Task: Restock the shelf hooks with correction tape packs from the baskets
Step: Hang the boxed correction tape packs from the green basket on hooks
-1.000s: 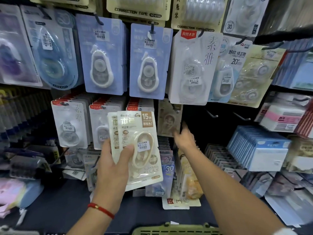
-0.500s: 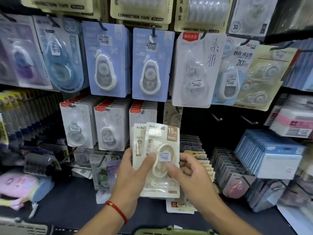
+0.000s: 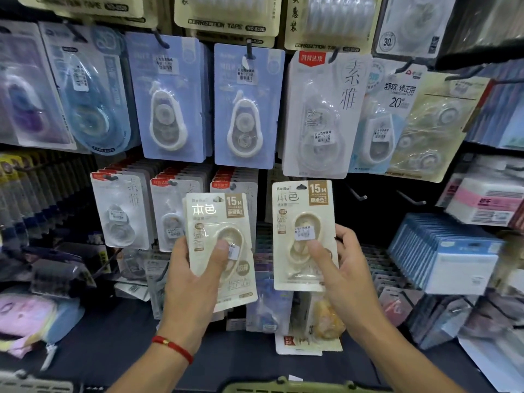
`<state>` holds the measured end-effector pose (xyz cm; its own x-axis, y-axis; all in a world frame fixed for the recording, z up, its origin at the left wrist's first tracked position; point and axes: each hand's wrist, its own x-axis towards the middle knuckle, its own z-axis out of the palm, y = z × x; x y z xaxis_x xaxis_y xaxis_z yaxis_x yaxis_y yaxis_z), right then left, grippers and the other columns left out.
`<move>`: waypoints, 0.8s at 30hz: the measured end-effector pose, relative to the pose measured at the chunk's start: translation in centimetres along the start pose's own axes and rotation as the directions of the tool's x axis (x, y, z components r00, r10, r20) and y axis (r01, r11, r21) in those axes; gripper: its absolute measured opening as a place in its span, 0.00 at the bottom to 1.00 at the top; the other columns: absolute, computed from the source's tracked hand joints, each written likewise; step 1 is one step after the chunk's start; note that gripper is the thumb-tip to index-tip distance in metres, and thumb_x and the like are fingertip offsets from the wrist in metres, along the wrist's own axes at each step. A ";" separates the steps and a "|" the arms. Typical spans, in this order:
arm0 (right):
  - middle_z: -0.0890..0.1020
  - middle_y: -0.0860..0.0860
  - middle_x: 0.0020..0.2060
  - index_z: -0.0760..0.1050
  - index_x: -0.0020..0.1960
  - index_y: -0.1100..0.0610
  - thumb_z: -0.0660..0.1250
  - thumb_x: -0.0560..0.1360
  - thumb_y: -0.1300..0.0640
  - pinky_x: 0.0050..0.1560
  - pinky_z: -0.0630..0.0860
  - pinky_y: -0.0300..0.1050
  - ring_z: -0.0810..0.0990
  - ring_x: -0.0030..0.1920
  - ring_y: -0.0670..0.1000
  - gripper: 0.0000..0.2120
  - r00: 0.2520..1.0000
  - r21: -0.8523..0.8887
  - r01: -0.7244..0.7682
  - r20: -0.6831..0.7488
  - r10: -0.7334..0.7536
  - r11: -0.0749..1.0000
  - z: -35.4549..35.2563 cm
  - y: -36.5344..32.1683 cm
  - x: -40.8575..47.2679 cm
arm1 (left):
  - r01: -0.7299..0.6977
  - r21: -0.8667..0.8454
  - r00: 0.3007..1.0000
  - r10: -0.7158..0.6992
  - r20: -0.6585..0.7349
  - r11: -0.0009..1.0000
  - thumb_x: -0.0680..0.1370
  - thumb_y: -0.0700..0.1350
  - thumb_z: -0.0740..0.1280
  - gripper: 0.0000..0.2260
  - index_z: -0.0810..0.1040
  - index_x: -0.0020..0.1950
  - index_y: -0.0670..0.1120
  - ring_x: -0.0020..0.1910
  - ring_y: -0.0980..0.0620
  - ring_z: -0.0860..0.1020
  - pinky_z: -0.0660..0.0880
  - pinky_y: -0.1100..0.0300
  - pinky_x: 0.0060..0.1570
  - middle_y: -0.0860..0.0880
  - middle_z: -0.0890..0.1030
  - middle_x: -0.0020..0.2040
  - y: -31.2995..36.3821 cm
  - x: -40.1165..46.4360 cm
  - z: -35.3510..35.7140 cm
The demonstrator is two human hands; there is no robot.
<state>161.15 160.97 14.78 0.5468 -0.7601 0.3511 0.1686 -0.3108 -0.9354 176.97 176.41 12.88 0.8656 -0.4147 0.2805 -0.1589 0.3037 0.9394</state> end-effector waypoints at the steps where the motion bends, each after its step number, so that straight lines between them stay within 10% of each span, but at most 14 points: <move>1: 0.87 0.47 0.56 0.74 0.65 0.44 0.72 0.75 0.41 0.52 0.85 0.65 0.88 0.54 0.51 0.21 1.000 -0.005 -0.001 -0.007 0.001 1.000 0.0 0.1 0.1 | -0.011 0.000 1.000 0.011 -0.007 1.000 0.75 0.57 0.73 0.17 0.79 0.61 0.54 0.51 0.57 0.87 0.83 0.62 0.45 0.57 0.87 0.54 0.0 0.0 0.0; 9: 0.88 0.44 0.51 0.78 0.56 0.37 0.73 0.73 0.35 0.45 0.84 0.45 0.88 0.50 0.46 0.14 0.997 -0.065 0.018 -0.077 -0.023 0.998 0.4 1.7 0.3 | -0.036 -0.019 0.998 0.035 -0.053 0.999 0.73 0.61 0.73 0.18 0.79 0.60 0.57 0.50 0.60 0.86 0.80 0.70 0.41 0.59 0.87 0.54 0.5 0.2 -0.3; 13: 0.81 0.27 0.48 0.74 0.61 0.37 0.67 0.82 0.41 0.46 0.72 0.25 0.78 0.50 0.27 0.09 0.994 -0.290 -0.016 -0.106 -0.016 0.957 2.1 4.1 4.3 | -0.035 -0.037 0.996 0.031 -0.088 0.999 0.71 0.64 0.73 0.19 0.78 0.59 0.59 0.50 0.62 0.85 0.79 0.71 0.40 0.62 0.86 0.54 0.6 0.1 0.3; 19: 0.82 0.56 0.57 0.63 0.80 0.56 0.61 0.85 0.41 0.49 0.71 0.47 0.81 0.62 0.63 0.29 0.974 -0.532 -0.211 -0.180 0.134 0.820 3.6 6.2 11.8 | -0.012 -0.077 0.997 0.006 -0.076 0.997 0.70 0.65 0.74 0.18 0.79 0.56 0.59 0.49 0.61 0.86 0.81 0.68 0.40 0.61 0.87 0.52 0.4 -0.7 2.1; 24: 0.83 0.49 0.58 0.74 0.72 0.49 0.63 0.83 0.41 0.53 0.82 0.52 0.84 0.53 0.51 0.21 0.986 -0.373 -0.169 -0.061 0.157 0.912 2.6 4.5 7.9 | 0.003 -0.098 0.999 -0.007 -0.039 0.995 0.68 0.61 0.78 0.20 0.80 0.55 0.57 0.48 0.60 0.86 0.81 0.68 0.39 0.60 0.87 0.51 0.3 -0.9 2.1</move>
<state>168.35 155.01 13.29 0.5152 -0.8331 0.2015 -0.2447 -0.3682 -0.8970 175.11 175.07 13.37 0.8844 -0.3833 0.2664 -0.1090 0.3854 0.9163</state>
